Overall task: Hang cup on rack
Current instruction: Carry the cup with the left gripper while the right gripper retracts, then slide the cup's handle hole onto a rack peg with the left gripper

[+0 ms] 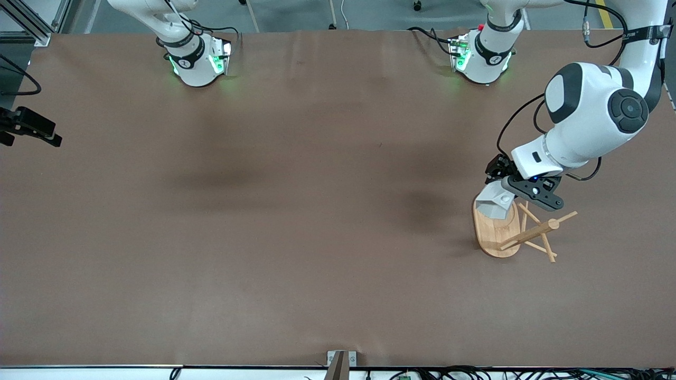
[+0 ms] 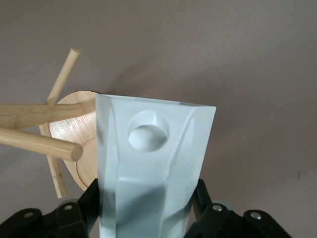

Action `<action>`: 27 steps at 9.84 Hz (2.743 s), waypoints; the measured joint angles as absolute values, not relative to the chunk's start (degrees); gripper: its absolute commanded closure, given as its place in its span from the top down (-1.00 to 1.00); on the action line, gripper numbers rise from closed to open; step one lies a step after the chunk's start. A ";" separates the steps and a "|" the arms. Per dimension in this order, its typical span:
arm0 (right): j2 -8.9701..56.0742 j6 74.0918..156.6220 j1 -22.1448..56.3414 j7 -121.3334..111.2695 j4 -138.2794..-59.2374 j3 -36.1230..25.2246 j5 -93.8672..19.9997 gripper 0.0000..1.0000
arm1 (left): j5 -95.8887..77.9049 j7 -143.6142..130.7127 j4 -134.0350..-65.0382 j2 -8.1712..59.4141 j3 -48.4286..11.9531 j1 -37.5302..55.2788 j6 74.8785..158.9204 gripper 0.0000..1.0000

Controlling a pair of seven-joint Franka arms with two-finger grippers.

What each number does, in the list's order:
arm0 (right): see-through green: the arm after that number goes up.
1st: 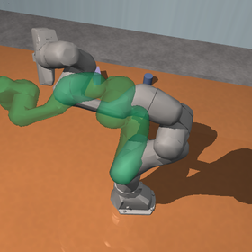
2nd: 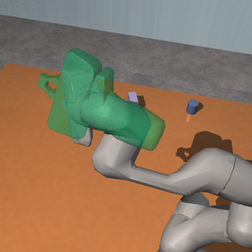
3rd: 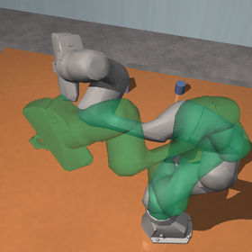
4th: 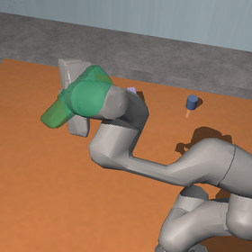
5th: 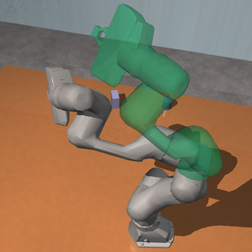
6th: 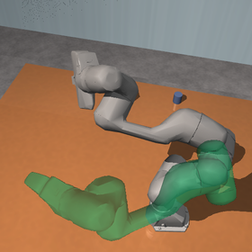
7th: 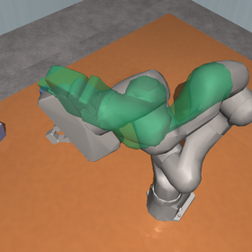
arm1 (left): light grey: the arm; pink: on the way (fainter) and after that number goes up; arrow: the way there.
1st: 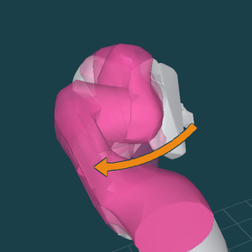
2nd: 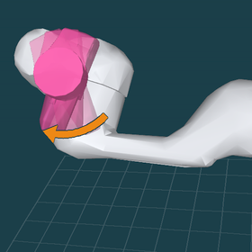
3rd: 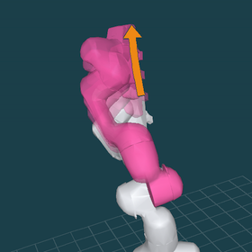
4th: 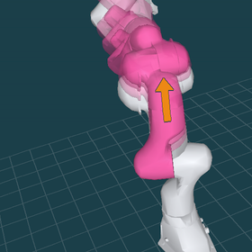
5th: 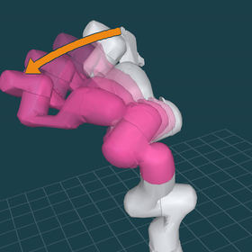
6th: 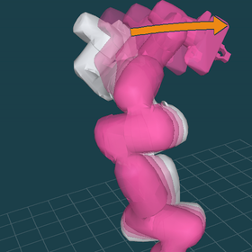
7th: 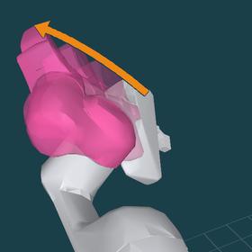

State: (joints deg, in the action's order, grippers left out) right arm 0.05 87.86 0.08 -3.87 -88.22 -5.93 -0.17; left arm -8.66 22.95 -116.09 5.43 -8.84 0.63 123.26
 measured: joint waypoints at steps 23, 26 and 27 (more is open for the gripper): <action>0.05 87.85 0.08 -3.83 -88.22 -6.59 -0.16 1.00 | -13.54 35.85 -112.74 9.32 -2.55 0.11 124.12 -0.96; 0.05 87.82 0.02 -3.82 -88.22 -6.67 -0.16 1.00 | -13.54 35.85 -112.28 9.82 -2.54 0.13 124.18 -0.80; 0.05 87.81 0.01 -3.80 -88.22 -6.72 -0.16 1.00 | -13.54 35.84 -112.20 10.06 -2.48 0.11 124.23 -0.65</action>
